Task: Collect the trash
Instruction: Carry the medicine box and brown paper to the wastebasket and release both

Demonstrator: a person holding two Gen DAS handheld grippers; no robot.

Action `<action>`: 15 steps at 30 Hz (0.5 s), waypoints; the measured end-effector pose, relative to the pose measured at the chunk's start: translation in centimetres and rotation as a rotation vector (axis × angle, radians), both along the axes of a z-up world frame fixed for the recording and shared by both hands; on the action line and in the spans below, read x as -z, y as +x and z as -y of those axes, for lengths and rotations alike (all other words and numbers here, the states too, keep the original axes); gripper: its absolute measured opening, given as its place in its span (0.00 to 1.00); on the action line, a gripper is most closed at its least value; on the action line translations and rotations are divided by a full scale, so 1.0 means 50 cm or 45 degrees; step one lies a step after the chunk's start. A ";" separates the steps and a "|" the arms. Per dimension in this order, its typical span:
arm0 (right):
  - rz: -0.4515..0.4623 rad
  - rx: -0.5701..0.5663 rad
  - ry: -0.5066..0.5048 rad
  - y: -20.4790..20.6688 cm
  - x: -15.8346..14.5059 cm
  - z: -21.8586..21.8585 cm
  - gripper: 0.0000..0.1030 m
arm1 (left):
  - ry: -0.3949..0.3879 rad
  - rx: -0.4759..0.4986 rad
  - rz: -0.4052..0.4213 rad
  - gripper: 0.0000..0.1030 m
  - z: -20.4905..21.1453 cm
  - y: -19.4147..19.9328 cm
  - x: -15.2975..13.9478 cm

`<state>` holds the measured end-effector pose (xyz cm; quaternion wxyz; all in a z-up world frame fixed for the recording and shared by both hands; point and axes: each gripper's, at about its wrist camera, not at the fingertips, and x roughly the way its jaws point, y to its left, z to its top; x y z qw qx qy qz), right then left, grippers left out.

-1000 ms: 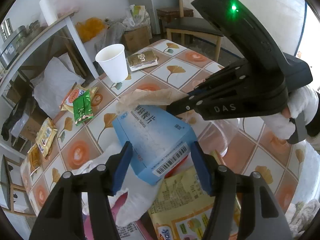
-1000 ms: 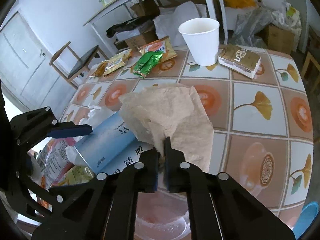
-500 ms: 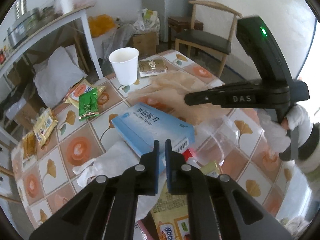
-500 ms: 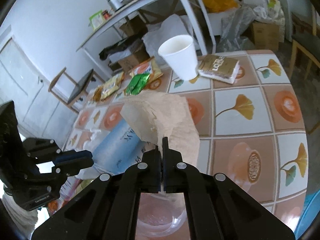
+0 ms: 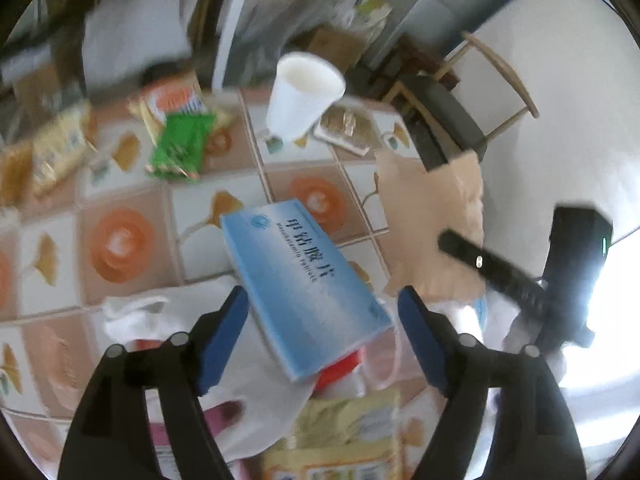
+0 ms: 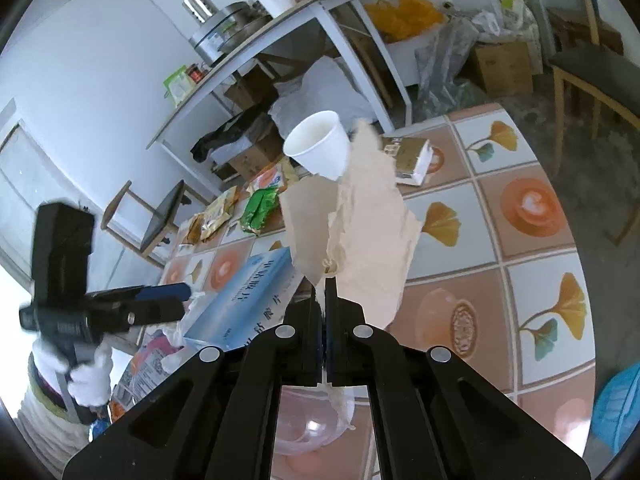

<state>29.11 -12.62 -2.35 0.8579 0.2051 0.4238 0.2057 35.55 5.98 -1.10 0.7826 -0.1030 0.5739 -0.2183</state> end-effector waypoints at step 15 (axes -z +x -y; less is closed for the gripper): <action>-0.024 0.030 0.044 -0.014 0.031 0.041 0.00 | 0.408 -0.111 -0.249 0.76 0.085 0.100 0.093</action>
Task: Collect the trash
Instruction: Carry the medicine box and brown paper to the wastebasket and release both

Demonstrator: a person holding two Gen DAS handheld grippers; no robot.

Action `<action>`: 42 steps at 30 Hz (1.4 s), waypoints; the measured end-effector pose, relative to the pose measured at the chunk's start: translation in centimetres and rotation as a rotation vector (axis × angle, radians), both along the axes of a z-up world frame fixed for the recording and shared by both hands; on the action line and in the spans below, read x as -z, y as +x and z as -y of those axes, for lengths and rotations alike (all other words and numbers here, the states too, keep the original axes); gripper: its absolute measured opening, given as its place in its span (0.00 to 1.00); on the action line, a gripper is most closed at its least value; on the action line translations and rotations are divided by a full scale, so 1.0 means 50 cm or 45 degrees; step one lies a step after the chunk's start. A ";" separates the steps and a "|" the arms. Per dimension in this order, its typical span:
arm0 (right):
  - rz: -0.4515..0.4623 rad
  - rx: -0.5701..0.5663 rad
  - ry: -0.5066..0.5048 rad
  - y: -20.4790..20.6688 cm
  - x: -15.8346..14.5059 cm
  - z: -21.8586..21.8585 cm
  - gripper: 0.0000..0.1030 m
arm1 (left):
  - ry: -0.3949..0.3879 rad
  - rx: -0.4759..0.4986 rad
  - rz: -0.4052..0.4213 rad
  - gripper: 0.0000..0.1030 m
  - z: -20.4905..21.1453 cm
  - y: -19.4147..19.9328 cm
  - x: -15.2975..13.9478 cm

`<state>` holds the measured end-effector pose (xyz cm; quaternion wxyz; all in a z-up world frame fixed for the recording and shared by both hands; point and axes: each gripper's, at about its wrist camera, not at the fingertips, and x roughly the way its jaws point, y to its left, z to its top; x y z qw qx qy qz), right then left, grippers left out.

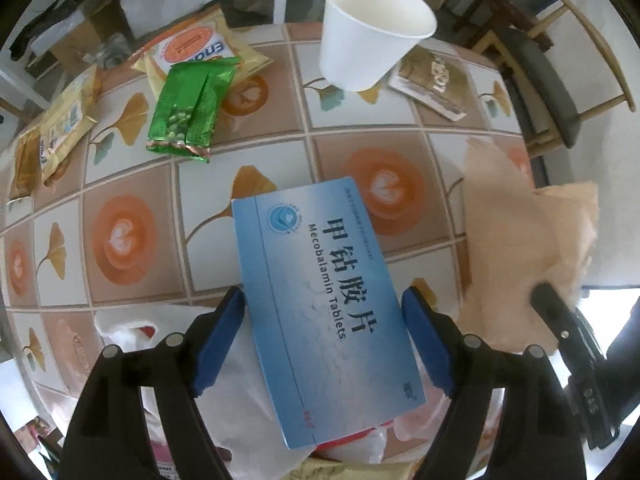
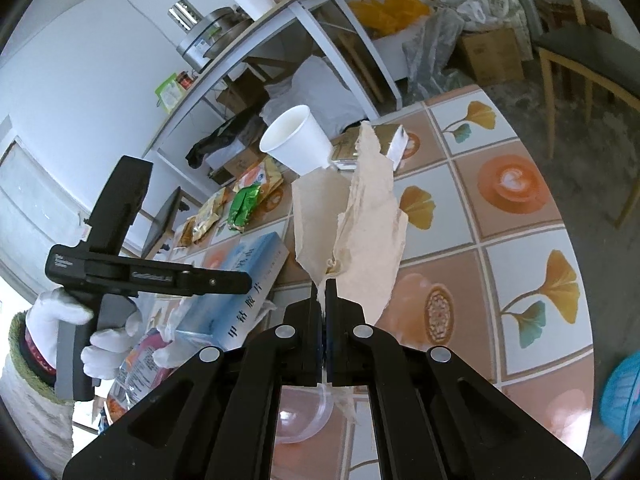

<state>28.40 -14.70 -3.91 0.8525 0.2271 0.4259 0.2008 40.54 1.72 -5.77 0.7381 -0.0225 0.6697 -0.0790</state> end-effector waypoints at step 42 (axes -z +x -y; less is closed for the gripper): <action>0.182 0.135 -0.051 -0.218 -0.174 0.102 0.00 | -0.584 0.059 0.617 0.74 0.074 -0.351 -0.275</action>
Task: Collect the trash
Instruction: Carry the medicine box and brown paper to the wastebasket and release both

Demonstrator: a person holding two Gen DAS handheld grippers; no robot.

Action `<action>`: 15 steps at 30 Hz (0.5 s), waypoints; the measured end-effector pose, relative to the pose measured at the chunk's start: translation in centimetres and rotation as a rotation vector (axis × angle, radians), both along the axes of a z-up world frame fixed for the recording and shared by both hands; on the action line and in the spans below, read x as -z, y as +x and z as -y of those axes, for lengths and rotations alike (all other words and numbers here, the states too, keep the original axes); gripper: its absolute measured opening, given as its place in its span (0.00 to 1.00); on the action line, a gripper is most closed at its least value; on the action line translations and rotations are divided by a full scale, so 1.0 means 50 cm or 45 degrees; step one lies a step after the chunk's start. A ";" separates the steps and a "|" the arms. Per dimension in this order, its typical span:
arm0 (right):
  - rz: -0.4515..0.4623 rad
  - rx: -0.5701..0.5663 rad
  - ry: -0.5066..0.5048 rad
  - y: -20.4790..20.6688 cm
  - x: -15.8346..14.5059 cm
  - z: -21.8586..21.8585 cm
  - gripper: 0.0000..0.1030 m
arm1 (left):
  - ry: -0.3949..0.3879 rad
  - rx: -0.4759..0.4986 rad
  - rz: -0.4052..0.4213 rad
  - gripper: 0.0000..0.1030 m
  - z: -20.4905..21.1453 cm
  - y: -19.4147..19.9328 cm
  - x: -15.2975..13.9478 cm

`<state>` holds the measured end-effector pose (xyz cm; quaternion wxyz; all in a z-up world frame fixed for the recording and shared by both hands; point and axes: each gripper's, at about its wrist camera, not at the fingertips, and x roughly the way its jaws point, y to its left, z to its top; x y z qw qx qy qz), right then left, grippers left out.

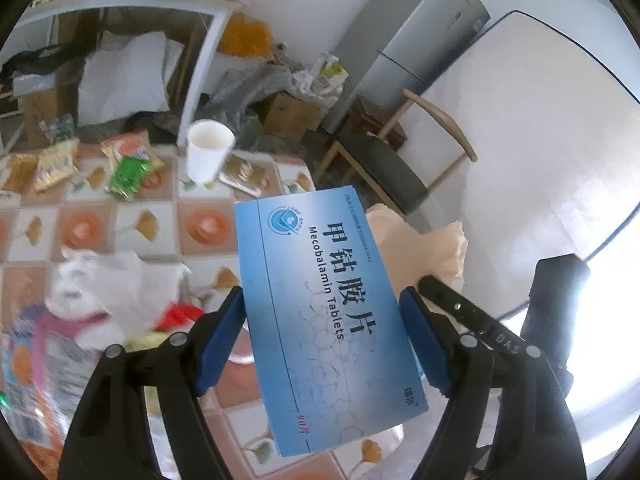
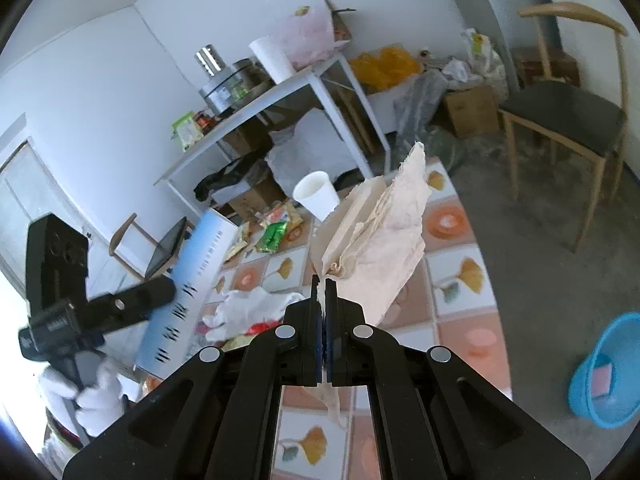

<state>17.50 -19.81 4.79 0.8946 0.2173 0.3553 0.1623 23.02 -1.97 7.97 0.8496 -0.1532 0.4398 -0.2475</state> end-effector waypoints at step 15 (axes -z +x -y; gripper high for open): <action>-0.076 0.261 0.037 -0.137 0.031 0.173 0.00 | -0.032 0.227 -0.024 0.74 0.208 -0.051 0.039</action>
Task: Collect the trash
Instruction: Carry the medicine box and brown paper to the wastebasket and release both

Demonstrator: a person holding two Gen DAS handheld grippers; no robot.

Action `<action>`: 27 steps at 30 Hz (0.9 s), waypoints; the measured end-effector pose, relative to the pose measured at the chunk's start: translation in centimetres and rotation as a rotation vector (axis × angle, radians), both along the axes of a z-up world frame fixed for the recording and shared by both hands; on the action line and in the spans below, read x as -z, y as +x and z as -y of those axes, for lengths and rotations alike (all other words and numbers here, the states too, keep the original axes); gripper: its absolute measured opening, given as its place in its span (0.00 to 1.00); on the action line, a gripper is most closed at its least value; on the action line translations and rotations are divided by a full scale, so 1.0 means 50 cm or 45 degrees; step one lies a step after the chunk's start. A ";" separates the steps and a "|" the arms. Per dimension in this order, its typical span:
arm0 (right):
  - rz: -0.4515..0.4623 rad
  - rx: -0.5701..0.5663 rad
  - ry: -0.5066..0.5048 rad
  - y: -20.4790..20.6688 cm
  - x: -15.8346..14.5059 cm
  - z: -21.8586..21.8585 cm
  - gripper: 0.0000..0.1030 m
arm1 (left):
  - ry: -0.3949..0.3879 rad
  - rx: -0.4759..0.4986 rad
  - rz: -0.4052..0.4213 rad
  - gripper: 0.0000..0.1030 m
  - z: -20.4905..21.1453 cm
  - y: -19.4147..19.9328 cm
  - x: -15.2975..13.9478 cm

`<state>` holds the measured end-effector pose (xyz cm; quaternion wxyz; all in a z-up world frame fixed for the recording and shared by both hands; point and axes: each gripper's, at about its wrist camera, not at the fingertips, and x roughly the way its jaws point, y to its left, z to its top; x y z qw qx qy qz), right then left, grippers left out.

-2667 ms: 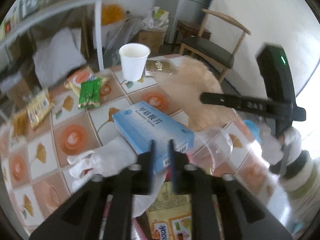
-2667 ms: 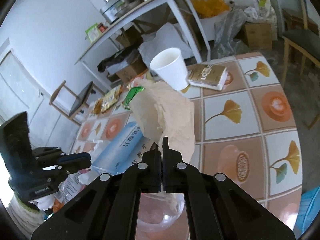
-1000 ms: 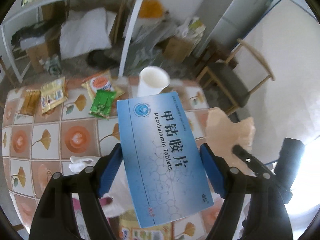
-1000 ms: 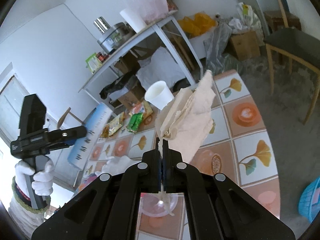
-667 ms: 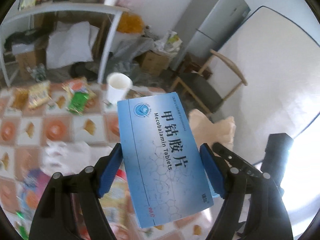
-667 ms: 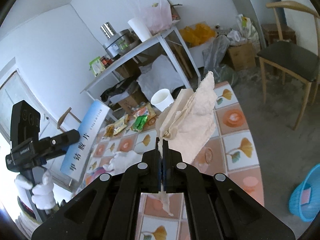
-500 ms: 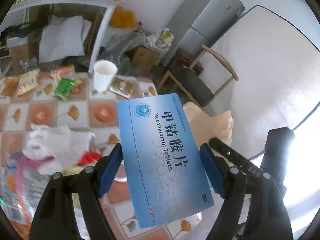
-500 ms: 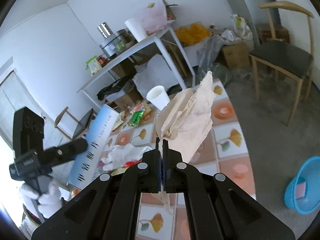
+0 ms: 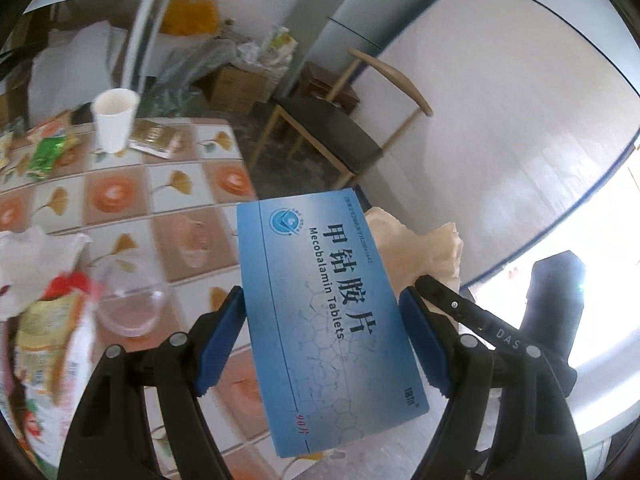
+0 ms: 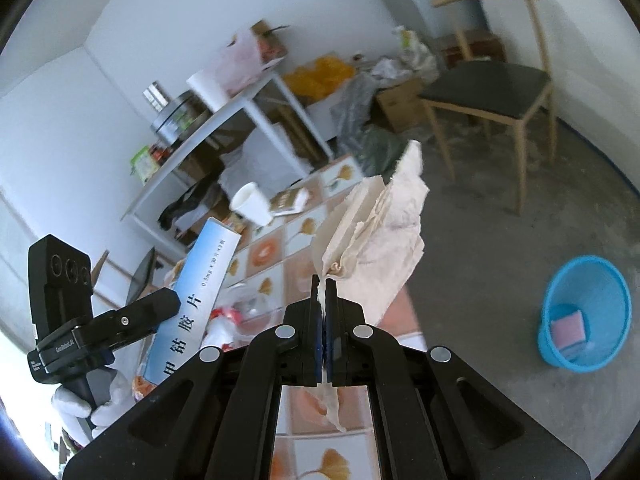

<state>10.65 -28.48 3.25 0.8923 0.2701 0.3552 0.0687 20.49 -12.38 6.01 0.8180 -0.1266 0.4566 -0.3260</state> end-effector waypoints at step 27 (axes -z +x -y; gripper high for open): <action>-0.241 0.566 0.243 -0.140 0.280 0.417 0.00 | 0.296 0.566 -0.343 0.74 0.696 0.011 0.305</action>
